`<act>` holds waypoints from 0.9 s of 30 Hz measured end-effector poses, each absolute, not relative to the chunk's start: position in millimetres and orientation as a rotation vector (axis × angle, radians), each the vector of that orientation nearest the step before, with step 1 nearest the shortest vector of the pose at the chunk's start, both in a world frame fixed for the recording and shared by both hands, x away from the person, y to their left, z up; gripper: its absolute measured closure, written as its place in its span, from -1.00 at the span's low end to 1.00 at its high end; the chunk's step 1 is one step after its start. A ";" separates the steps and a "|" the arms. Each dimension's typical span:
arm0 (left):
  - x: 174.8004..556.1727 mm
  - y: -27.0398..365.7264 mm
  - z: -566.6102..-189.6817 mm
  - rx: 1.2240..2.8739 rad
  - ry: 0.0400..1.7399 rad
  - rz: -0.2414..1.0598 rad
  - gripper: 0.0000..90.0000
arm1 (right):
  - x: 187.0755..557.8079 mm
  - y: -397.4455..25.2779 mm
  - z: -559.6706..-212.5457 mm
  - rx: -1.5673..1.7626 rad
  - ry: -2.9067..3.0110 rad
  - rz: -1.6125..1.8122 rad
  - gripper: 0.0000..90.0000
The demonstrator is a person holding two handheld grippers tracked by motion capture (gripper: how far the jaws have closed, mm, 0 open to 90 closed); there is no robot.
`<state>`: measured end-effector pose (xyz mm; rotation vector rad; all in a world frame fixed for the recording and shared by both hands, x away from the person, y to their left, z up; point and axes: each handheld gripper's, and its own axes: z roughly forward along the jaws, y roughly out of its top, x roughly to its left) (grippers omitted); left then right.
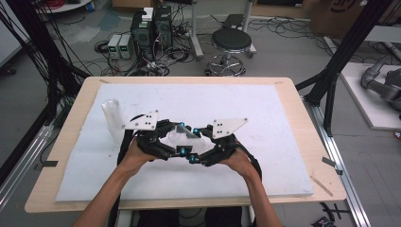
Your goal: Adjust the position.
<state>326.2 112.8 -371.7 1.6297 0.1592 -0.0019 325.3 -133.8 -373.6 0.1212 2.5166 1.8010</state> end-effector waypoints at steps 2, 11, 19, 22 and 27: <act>326.2 112.6 -371.7 1.639 0.179 0.010 -0.72 | 326.0 -134.6 -373.5 0.123 2.513 1.801 -0.28; 323.5 121.9 -367.6 1.687 0.194 0.031 -0.84 | 326.6 -137.5 -373.5 0.158 2.531 1.789 -0.28; 328.0 132.2 -348.2 1.984 0.230 0.013 -0.82 | 329.0 -137.6 -363.3 0.195 2.719 1.495 -0.28; 332.2 129.3 -340.1 2.163 0.196 -0.030 -0.82 | 329.6 -136.0 -359.7 0.181 2.780 1.393 -0.28; 336.2 115.7 -330.1 2.421 0.155 -0.065 -0.77 | 328.5 -126.4 -351.1 0.091 2.935 1.036 -0.27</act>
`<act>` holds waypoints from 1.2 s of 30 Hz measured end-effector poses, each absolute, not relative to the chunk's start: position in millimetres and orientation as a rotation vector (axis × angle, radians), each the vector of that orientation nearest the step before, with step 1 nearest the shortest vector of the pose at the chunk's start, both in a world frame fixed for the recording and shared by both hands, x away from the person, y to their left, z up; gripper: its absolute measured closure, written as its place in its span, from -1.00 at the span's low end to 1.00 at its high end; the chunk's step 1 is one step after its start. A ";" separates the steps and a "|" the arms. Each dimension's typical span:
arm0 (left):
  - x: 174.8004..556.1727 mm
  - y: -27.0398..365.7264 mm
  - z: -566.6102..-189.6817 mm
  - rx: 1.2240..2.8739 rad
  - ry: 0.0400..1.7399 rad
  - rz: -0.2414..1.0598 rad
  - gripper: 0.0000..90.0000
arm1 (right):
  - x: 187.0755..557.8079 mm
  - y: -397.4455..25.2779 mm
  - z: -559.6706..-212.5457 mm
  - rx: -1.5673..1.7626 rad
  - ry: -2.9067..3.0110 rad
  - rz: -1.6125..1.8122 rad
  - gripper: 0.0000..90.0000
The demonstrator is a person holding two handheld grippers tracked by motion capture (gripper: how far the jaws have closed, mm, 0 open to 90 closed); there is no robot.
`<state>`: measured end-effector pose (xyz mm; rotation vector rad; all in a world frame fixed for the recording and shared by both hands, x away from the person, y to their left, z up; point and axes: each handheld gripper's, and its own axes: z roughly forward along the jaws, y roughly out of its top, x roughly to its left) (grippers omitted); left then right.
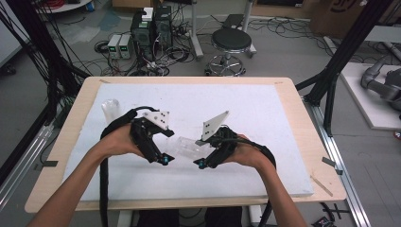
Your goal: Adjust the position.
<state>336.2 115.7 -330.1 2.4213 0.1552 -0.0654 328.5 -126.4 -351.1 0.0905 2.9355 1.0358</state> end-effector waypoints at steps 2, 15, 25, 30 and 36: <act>336.8 110.9 -328.0 2.477 0.152 -0.053 -0.76 | 327.9 -124.9 -350.5 0.090 2.951 0.998 -0.27; 335.1 92.5 -337.3 2.509 0.120 -0.058 -0.72 | 329.8 -114.7 -346.3 0.056 3.033 0.811 -0.26; 334.0 83.7 -347.3 2.488 0.109 -0.058 -0.64 | 332.8 -114.6 -347.4 0.040 3.031 0.821 -0.26; 333.0 81.0 -348.8 2.485 0.109 -0.058 -0.57 | 332.2 -114.3 -347.0 0.064 3.039 0.807 -0.26; 333.3 79.4 -351.6 2.469 0.118 -0.079 -0.40 | 334.0 -111.9 -349.5 0.021 3.031 0.817 -0.26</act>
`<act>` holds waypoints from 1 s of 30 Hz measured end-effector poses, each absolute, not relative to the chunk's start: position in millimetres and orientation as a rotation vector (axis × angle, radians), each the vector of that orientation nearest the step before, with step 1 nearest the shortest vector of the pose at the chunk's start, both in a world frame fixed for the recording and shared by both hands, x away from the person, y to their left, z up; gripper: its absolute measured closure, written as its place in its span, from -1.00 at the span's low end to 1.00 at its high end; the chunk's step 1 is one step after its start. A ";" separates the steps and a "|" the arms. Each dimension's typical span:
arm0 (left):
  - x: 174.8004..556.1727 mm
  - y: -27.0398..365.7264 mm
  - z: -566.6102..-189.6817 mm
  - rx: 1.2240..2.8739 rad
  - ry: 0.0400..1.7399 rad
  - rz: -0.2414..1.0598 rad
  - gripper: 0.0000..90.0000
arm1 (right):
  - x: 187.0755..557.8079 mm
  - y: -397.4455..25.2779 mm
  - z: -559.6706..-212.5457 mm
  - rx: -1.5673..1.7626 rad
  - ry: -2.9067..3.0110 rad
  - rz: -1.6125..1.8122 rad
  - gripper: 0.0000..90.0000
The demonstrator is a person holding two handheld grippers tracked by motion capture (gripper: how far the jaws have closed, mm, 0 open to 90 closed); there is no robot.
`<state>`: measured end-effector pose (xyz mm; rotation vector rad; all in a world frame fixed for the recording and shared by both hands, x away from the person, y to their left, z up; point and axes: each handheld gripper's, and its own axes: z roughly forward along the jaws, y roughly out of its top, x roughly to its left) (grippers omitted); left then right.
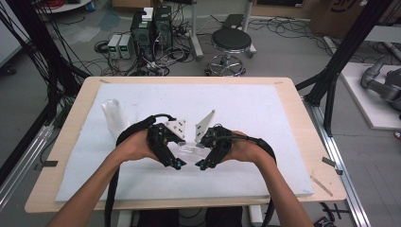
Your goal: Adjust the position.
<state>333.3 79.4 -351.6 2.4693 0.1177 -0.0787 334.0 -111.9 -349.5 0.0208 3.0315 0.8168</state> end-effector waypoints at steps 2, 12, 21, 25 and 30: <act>333.5 78.9 -355.4 2.466 0.127 -0.097 -0.34 | 332.6 -111.9 -348.8 0.052 3.044 0.802 -0.26; 335.7 77.2 -359.3 2.508 0.122 -0.103 -0.13 | 334.1 -111.0 -351.0 0.050 3.059 0.786 -0.25; 335.6 76.2 -360.5 2.519 0.125 -0.105 -0.08 | 335.0 -109.3 -353.5 0.038 3.060 0.764 -0.25; 335.3 77.3 -359.7 2.516 0.126 -0.107 -0.08 | 335.3 -109.7 -354.3 0.031 3.047 0.782 -0.65; 336.1 79.9 -358.8 2.515 0.131 -0.105 -0.08 | 336.8 -111.5 -355.0 0.051 3.013 0.821 -0.72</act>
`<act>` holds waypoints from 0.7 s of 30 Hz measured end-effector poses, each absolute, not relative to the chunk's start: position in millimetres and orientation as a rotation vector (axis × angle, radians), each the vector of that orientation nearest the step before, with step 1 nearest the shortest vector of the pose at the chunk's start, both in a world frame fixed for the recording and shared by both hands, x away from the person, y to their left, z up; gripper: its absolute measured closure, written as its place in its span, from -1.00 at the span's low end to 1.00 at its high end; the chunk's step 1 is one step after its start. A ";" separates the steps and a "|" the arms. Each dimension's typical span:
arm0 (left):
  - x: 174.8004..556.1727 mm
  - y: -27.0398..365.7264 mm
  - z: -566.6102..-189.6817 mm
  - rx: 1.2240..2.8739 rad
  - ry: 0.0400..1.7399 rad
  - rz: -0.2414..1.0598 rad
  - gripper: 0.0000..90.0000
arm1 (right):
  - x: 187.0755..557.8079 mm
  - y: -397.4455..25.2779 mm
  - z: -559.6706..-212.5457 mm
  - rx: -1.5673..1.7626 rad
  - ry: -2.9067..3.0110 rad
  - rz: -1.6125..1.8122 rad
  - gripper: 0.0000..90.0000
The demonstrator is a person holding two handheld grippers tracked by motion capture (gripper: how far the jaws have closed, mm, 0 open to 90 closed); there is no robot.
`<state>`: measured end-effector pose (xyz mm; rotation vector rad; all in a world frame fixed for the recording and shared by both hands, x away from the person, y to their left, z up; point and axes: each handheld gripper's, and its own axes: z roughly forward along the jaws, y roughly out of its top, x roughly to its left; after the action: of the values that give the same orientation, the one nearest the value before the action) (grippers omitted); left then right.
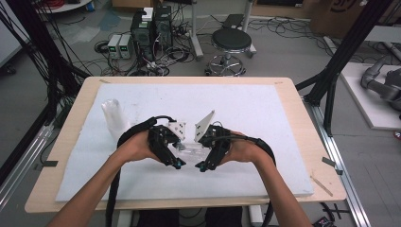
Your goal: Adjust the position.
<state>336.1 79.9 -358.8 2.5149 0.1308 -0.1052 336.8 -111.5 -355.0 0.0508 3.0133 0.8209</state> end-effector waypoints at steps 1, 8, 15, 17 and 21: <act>335.8 80.2 -358.9 2.512 0.136 -0.105 -0.09 | 336.9 -111.7 -354.4 0.051 3.010 0.830 -0.72; 338.5 93.7 -367.7 2.423 0.166 -0.100 -0.09 | 338.1 -123.9 -340.9 0.091 2.935 0.994 -0.72; 337.4 113.6 -377.4 2.233 0.215 -0.096 -0.09 | 337.2 -148.3 -334.8 0.186 2.808 1.247 -0.72; 337.8 118.6 -378.9 2.185 0.230 -0.089 -0.09 | 336.3 -154.1 -333.3 0.204 2.768 1.330 -0.72; 336.6 127.5 -382.5 2.057 0.244 -0.095 -0.09 | 334.0 -162.6 -331.5 0.219 2.696 1.440 -0.72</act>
<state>336.6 127.5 -382.5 2.0570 0.2445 -0.0947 334.0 -162.6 -331.5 0.2185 2.6963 1.4395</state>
